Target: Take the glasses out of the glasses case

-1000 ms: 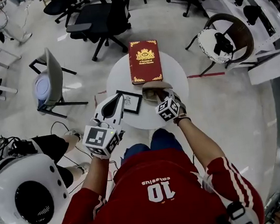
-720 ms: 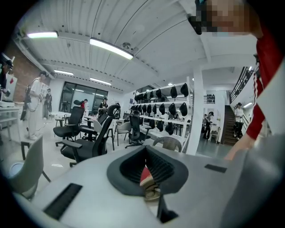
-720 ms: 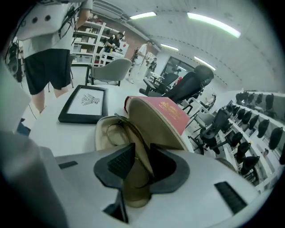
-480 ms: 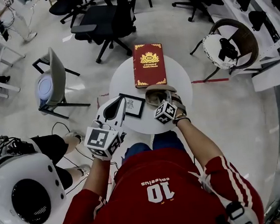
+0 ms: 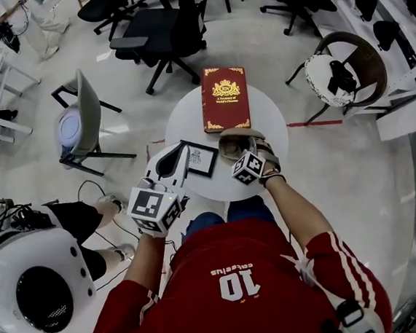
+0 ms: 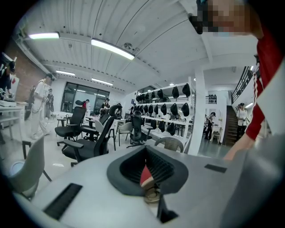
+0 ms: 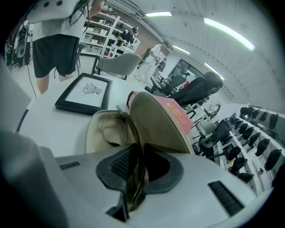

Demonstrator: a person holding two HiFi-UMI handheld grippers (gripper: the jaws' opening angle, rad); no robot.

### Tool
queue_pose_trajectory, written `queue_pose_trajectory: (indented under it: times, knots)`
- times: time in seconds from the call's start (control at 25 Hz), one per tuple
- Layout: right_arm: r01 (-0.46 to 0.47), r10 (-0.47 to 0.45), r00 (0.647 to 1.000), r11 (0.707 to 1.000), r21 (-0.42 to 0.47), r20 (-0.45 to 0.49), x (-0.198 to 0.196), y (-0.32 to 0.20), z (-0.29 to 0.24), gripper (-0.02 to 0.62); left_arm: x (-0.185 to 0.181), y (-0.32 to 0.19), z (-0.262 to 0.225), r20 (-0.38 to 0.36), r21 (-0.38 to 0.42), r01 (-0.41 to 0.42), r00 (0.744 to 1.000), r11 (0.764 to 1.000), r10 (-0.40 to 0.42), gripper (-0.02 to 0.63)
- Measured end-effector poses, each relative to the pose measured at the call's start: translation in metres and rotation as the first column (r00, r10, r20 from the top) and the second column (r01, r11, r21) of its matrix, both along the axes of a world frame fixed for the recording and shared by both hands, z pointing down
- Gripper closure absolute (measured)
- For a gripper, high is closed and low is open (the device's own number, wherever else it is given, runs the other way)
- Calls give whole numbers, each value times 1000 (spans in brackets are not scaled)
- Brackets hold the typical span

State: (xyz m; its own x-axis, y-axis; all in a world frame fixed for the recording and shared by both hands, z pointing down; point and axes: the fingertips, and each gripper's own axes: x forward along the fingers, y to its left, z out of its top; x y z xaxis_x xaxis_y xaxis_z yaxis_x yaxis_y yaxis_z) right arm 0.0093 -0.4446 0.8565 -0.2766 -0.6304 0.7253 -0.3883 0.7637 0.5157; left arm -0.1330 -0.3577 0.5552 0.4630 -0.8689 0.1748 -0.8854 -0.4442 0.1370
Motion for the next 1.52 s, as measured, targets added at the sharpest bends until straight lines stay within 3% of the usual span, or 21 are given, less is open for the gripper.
queue_pose_trajectory:
  times: [0.92, 1.24, 1.52]
  knots:
    - [23, -22, 999, 1000, -8, 42, 1, 30, -59, 558, 7, 18, -45, -33, 12, -26, 999, 1000, 26, 597]
    - [-48, 50, 989, 999, -21, 138, -2, 46, -103, 558, 4, 28, -62, -41, 9, -47, 998, 999, 47, 597]
    - [-143, 145, 956, 989, -28, 254, 7, 58, -147, 558, 1, 38, -70, -53, 25, -61, 997, 998, 62, 598]
